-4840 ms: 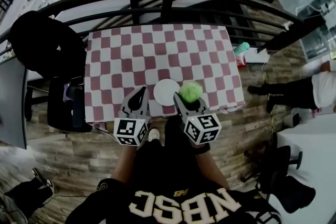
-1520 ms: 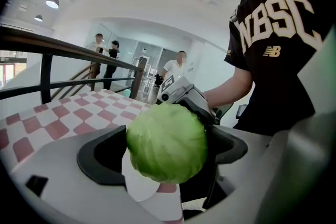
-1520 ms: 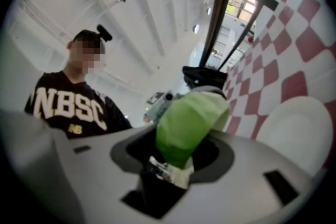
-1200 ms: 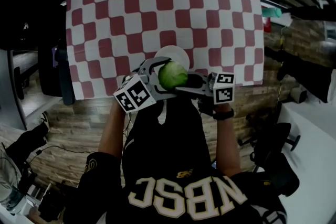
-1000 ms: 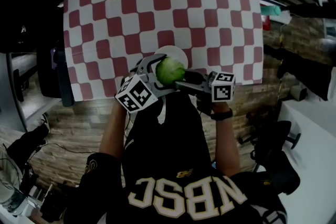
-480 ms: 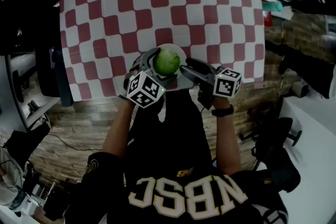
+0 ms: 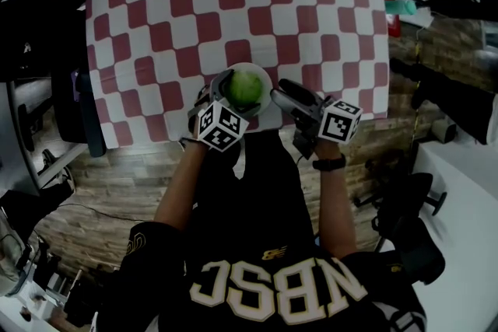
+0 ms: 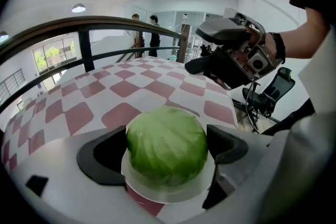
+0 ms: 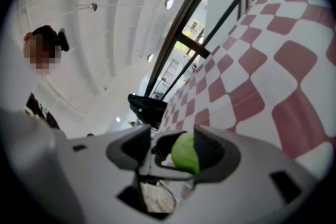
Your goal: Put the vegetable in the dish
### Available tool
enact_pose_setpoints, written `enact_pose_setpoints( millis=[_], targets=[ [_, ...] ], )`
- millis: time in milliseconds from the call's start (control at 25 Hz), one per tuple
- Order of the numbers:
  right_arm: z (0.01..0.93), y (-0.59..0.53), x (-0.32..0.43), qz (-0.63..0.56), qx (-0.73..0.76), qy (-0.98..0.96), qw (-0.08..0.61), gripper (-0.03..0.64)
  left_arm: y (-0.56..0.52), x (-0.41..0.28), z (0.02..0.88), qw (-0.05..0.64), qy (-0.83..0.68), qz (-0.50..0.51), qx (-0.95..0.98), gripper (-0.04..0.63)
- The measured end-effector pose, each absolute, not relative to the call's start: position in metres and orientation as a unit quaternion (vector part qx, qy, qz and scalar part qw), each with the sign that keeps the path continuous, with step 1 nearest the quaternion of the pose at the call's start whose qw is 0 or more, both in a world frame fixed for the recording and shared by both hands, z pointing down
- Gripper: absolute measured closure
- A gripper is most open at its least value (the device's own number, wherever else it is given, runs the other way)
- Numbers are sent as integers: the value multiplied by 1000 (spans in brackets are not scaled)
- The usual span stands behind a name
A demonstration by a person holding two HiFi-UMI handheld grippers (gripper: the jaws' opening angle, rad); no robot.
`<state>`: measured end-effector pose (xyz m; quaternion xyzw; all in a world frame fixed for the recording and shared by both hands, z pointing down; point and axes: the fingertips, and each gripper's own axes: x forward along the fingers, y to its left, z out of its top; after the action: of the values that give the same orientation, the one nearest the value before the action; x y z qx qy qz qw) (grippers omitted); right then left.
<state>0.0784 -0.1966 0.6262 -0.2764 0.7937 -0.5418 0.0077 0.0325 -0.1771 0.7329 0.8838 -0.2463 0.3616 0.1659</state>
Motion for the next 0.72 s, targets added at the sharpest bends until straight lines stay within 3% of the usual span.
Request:
enact_pose_setpoints(
  millis=[240,560,640,720],
  targets=[
    [606,-191,86,-522,-312,794,-3,368,-164,32,707,176,-245,351,886,104],
    [545,-223,73,-348,-375,857,-67,371,-238,2,574,173,-390,192,884,115],
    [518,-232,65,-282,-400,869,-74,393,-251,-11,540,149,-424,158,879,152],
    [492,-235,56,-222,-412,880,-84,431,-257,-24,504,122,-450,128,876,232]
  ],
)
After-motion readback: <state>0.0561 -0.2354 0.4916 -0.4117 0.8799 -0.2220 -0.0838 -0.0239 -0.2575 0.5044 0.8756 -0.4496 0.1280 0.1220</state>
